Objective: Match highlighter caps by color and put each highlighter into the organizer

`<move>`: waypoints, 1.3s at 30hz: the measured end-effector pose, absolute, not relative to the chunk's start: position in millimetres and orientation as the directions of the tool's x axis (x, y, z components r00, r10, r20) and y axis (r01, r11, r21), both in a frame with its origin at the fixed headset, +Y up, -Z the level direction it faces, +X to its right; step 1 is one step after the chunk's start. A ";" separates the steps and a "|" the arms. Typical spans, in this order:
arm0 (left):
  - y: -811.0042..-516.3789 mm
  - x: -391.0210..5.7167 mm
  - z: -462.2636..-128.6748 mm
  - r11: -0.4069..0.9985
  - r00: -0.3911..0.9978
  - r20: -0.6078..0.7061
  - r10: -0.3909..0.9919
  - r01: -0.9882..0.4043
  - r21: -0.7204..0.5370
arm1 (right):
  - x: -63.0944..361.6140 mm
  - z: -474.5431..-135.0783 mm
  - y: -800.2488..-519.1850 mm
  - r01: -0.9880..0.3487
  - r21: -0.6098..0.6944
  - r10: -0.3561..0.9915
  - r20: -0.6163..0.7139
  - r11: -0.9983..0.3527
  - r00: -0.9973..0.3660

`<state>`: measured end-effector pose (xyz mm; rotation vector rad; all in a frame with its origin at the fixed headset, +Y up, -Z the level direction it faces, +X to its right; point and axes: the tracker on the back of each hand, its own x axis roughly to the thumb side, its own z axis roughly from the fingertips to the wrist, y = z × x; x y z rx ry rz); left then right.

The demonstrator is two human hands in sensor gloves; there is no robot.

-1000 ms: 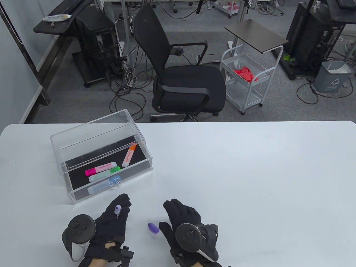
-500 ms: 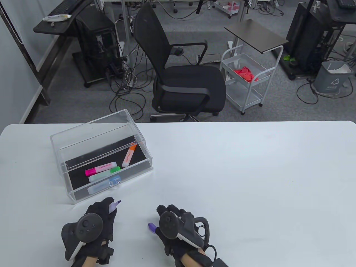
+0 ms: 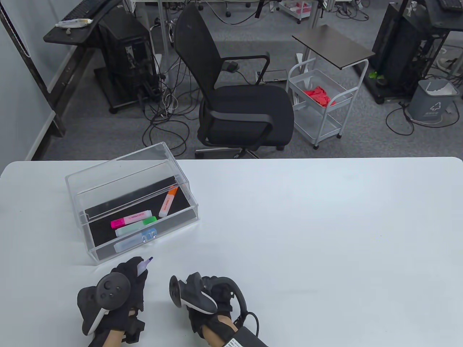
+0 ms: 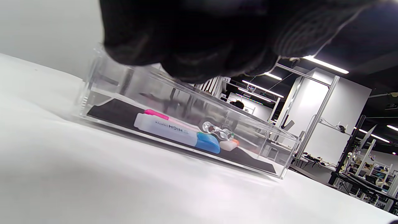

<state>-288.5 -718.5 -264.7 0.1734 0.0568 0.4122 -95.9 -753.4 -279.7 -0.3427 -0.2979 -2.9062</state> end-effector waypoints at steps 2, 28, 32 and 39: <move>-718.5 -288.5 -264.6 0.902 0.915 -0.020 0.402 -0.392 0.179 | -98.6 -280.1 -757.4 0.256 0.179 -0.208 0.248 -0.950 -0.946; -721.2 -221.3 -259.5 0.981 0.976 0.135 0.169 -0.179 0.069 | 46.4 -280.9 -709.7 -0.832 -0.043 0.830 0.056 -0.553 -0.554; -720.5 -204.7 -255.0 0.988 0.977 0.176 0.122 -0.137 0.074 | 53.2 -281.3 -715.7 -0.901 -0.032 0.900 0.042 -0.433 -0.434; -720.4 -192.0 -251.1 0.991 0.974 0.206 0.092 -0.111 0.079 | 52.4 -281.5 -723.2 -0.939 0.006 0.939 0.002 -0.344 -0.344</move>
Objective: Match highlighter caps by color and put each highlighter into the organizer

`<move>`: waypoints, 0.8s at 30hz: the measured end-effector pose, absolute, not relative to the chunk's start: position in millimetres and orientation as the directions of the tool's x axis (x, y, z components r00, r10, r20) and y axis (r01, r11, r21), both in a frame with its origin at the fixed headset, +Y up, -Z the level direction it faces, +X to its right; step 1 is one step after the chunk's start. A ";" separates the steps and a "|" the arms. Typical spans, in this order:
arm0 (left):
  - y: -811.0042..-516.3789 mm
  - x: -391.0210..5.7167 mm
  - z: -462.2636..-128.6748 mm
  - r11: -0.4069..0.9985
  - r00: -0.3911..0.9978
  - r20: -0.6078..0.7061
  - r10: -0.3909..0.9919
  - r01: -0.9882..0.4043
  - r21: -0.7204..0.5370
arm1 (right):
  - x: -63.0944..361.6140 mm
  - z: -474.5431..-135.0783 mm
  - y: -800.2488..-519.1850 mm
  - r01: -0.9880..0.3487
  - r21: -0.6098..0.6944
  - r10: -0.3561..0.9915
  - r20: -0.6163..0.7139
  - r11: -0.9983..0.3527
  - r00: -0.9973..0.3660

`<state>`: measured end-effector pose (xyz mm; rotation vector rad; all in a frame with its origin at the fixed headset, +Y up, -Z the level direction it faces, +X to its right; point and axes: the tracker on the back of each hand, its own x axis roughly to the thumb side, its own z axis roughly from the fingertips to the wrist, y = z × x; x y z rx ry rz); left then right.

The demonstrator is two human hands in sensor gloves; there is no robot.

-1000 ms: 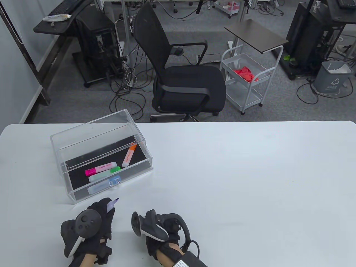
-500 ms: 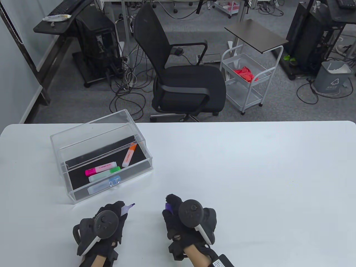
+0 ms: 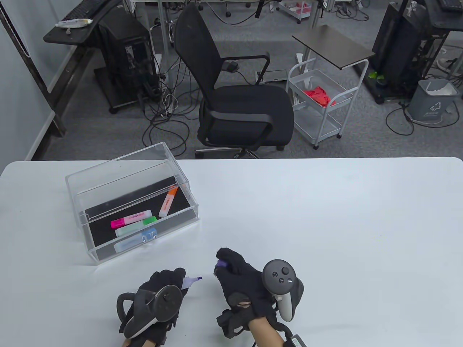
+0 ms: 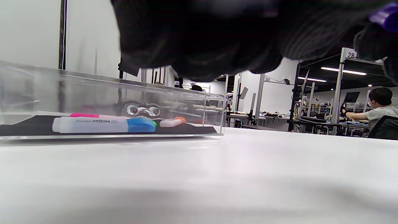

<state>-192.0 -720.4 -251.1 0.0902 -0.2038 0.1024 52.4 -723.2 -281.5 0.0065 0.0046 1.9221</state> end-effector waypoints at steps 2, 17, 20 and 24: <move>-721.3 -191.2 -251.4 0.992 0.975 0.207 0.086 -0.104 0.077 | 51.9 -281.6 -723.4 -0.941 0.011 0.941 0.001 -0.340 -0.340; -720.7 -186.1 -250.5 0.993 0.975 0.214 0.062 -0.081 0.083 | 47.4 -279.1 -727.7 -0.944 -0.014 0.944 -0.009 -0.330 -0.330; -720.8 -184.0 -250.5 0.994 0.975 0.216 0.057 -0.077 0.083 | 44.3 -278.4 -730.2 -0.947 -0.008 0.947 -0.016 -0.321 -0.321; -720.9 -182.8 -250.5 0.994 0.976 0.213 0.055 -0.074 0.081 | 39.8 -276.1 -729.6 -0.941 -0.005 0.941 0.000 -0.337 -0.337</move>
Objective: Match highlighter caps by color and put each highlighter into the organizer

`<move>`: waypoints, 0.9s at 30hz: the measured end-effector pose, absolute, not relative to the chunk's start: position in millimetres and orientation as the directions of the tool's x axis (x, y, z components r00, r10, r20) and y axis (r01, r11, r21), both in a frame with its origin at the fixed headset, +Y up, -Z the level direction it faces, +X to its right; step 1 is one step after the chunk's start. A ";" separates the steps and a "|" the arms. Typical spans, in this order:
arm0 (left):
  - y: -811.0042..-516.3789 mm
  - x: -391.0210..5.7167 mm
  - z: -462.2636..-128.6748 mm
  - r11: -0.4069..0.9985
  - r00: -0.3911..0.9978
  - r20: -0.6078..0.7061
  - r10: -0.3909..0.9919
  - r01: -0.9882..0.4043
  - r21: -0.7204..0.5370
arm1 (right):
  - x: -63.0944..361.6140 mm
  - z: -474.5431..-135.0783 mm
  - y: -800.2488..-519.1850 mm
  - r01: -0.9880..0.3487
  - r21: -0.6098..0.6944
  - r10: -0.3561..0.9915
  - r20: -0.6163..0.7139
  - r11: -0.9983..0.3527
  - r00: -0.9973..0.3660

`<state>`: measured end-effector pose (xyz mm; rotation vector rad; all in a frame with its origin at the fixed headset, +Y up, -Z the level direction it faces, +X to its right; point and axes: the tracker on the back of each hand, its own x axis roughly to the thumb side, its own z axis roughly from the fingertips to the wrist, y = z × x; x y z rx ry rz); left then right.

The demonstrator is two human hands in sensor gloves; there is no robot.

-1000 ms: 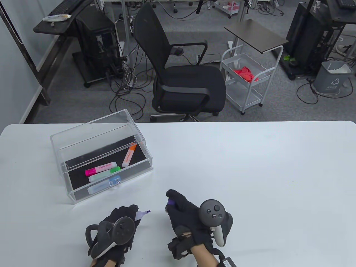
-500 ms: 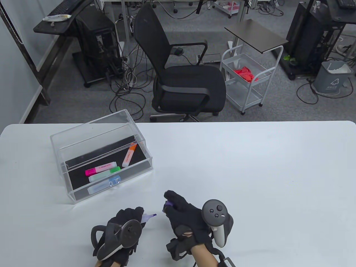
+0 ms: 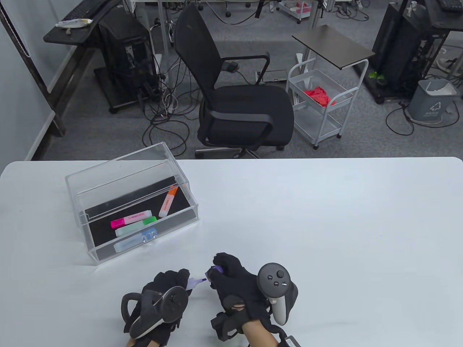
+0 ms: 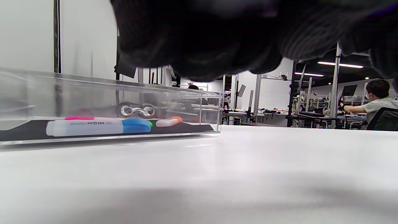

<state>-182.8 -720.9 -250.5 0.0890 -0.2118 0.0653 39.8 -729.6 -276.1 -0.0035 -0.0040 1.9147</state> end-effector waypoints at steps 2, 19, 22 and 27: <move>-720.9 -182.4 -250.4 0.994 0.976 0.213 0.054 -0.072 0.080 | 37.2 -274.9 -729.6 -0.939 -0.003 0.939 0.006 -0.345 -0.345; -719.6 -177.9 -248.8 0.994 0.969 0.239 0.059 -0.078 0.074 | 26.6 -271.2 -730.9 -0.931 0.062 0.932 0.065 -0.359 -0.355; -719.1 -176.2 -248.1 0.994 0.969 0.241 0.057 -0.077 0.076 | 21.7 -269.2 -729.8 -0.916 0.053 0.915 0.098 -0.398 -0.392; -719.2 -175.1 -246.4 0.994 0.953 0.294 0.068 -0.091 0.065 | 15.8 -272.2 -734.5 -0.910 0.163 0.923 0.125 -0.381 -0.364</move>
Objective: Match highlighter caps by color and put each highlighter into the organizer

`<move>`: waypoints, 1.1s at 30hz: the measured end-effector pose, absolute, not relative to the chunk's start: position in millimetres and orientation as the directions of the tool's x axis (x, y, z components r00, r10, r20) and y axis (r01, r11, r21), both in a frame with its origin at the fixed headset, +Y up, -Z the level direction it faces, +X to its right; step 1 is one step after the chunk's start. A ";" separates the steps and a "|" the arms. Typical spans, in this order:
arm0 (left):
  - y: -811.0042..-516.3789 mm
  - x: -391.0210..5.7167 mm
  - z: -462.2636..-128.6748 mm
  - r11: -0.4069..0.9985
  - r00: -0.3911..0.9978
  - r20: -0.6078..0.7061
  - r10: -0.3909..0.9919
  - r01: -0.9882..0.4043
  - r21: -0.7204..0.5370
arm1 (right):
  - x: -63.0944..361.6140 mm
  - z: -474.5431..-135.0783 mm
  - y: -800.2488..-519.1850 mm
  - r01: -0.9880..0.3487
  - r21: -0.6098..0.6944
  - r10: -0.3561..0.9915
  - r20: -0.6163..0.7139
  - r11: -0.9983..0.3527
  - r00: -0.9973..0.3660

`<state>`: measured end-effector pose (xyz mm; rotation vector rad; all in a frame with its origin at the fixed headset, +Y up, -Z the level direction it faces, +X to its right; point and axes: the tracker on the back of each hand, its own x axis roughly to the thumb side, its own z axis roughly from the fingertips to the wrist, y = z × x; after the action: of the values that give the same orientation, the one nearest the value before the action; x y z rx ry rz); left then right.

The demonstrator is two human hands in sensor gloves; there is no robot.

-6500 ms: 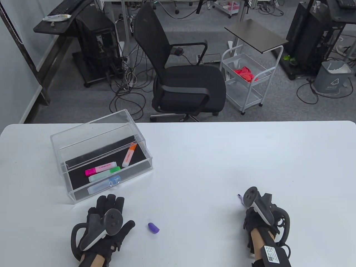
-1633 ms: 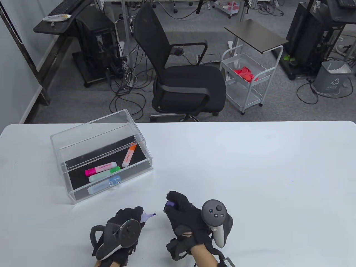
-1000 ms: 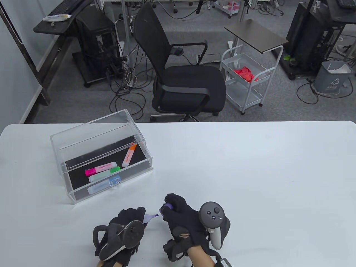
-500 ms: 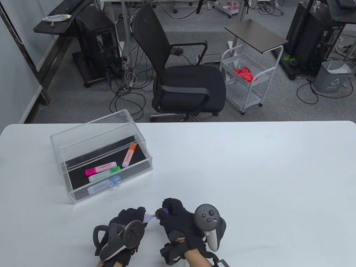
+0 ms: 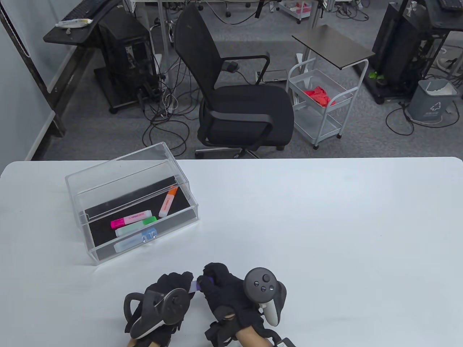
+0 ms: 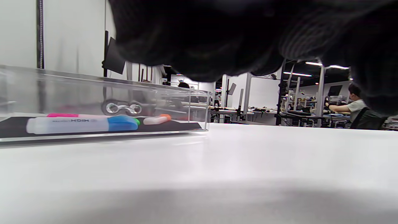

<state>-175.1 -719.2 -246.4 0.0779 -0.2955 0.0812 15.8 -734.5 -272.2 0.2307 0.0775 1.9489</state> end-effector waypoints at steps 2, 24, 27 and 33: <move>-717.4 -169.4 -244.0 0.991 0.944 0.320 0.081 -0.109 0.071 | 10.7 -272.3 -740.5 -0.889 0.261 0.926 0.131 -0.377 -0.354; -713.3 -162.9 -241.4 0.996 0.934 0.357 0.009 -0.042 0.084 | 5.7 -270.0 -737.1 -0.821 0.441 0.929 0.102 -0.362 -0.355; -715.7 -162.9 -242.3 0.995 0.934 0.356 0.019 -0.051 0.083 | 5.8 -271.6 -738.1 -0.801 0.485 0.932 0.090 -0.349 -0.352; -723.8 -160.6 -246.2 0.998 0.948 0.318 -0.029 0.010 0.060 | 8.9 -273.7 -739.6 -0.737 0.427 0.838 0.102 -0.524 -0.536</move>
<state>-160.6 -723.8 -246.2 0.0582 -0.3244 -0.0195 8.9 -739.6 -273.7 0.3675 0.4156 2.1189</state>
